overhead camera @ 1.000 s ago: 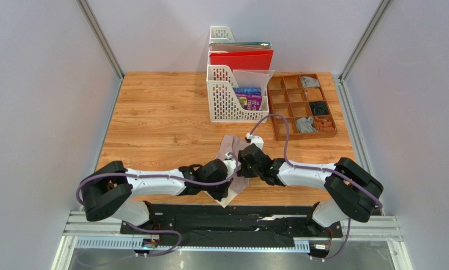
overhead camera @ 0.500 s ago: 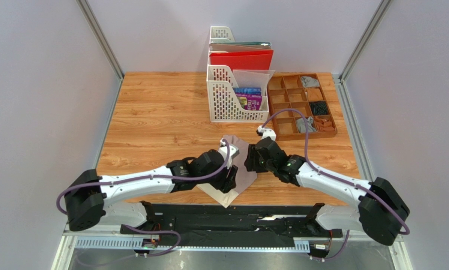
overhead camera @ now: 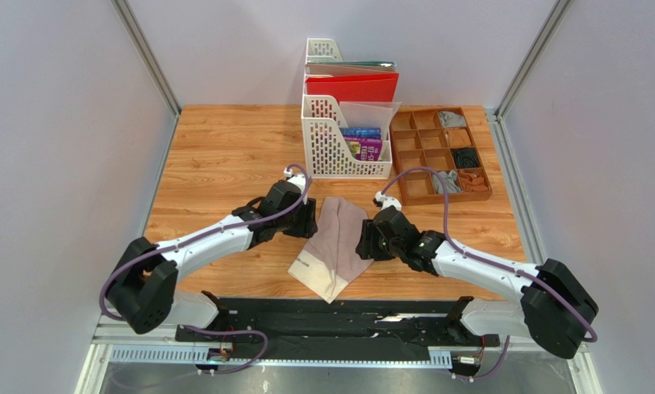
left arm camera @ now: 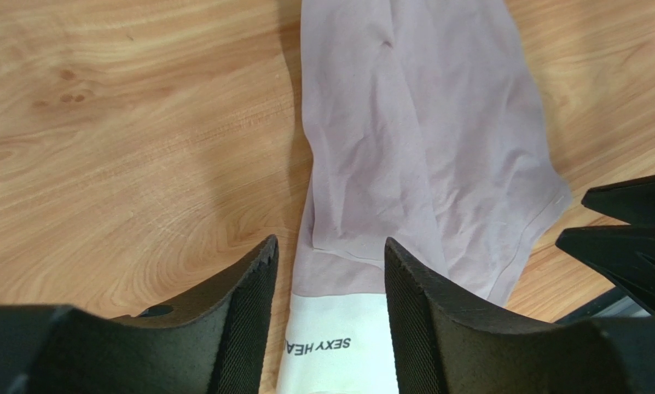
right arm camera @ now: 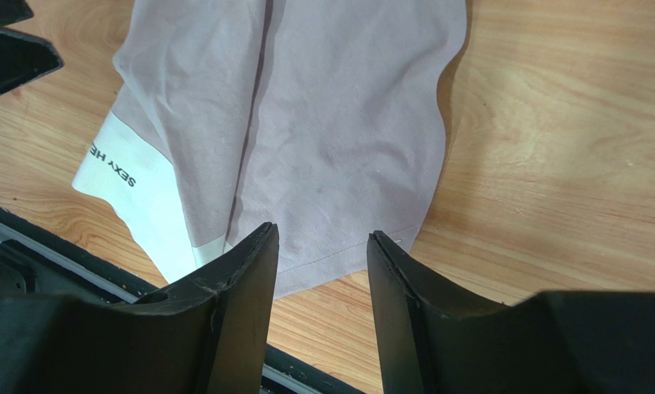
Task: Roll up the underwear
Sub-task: Fold the underwear at the center of the board.
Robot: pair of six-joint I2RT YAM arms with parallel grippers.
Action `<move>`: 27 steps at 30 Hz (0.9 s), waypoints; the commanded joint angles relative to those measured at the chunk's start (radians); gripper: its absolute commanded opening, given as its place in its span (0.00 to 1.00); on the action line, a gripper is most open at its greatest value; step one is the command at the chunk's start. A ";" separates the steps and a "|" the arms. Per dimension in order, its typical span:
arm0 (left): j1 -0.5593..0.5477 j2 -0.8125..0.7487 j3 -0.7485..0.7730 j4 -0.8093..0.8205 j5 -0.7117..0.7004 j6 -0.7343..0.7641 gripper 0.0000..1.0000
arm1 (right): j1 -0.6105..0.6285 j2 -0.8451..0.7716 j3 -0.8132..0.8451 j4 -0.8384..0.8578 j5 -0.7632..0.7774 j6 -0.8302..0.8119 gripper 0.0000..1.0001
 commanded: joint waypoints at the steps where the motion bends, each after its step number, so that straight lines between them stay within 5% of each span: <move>1: 0.018 0.067 0.001 0.089 0.057 -0.018 0.53 | 0.015 0.026 -0.004 0.072 -0.032 0.030 0.48; 18: 0.061 0.190 -0.028 0.192 0.151 -0.097 0.41 | 0.024 0.056 -0.005 0.075 -0.024 0.031 0.48; 27: 0.061 0.208 -0.036 0.218 0.215 -0.085 0.18 | 0.024 0.063 -0.008 0.071 -0.021 0.027 0.48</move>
